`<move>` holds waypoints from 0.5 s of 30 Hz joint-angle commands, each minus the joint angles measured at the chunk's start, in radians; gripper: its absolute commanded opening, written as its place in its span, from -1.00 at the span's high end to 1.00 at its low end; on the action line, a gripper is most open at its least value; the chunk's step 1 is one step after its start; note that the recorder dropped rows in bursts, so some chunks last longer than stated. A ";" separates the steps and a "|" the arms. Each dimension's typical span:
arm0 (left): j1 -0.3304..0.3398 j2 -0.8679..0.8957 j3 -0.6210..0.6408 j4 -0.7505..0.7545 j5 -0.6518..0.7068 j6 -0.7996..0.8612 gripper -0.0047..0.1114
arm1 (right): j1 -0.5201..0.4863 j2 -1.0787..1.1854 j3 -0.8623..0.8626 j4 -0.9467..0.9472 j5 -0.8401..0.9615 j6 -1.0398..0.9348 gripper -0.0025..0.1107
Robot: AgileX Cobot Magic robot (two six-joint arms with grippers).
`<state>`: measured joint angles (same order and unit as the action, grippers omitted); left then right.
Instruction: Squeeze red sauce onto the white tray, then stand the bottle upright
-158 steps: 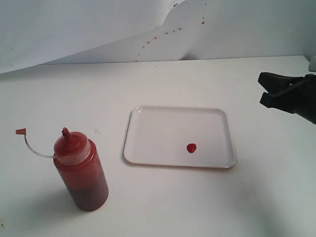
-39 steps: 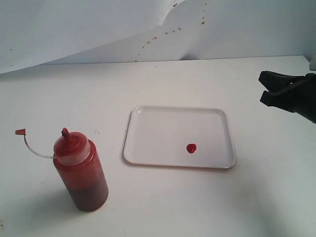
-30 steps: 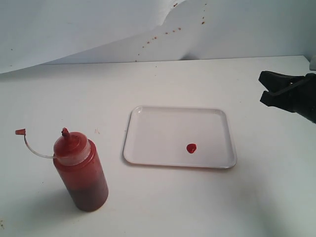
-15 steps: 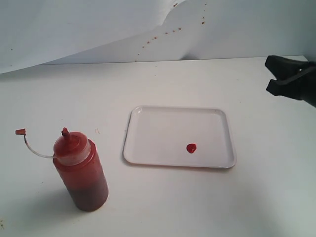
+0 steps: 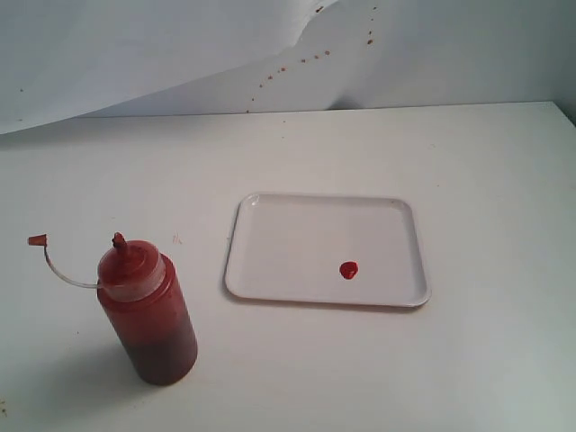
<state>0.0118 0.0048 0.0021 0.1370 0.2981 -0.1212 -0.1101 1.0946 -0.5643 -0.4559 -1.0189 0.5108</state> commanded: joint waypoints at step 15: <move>0.001 -0.005 -0.002 0.000 -0.009 -0.001 0.88 | -0.009 -0.432 0.008 0.192 0.834 -0.261 0.96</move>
<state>0.0118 0.0048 0.0021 0.1370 0.2981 -0.1212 -0.1101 0.7008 -0.5643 -0.3398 -0.5499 0.3451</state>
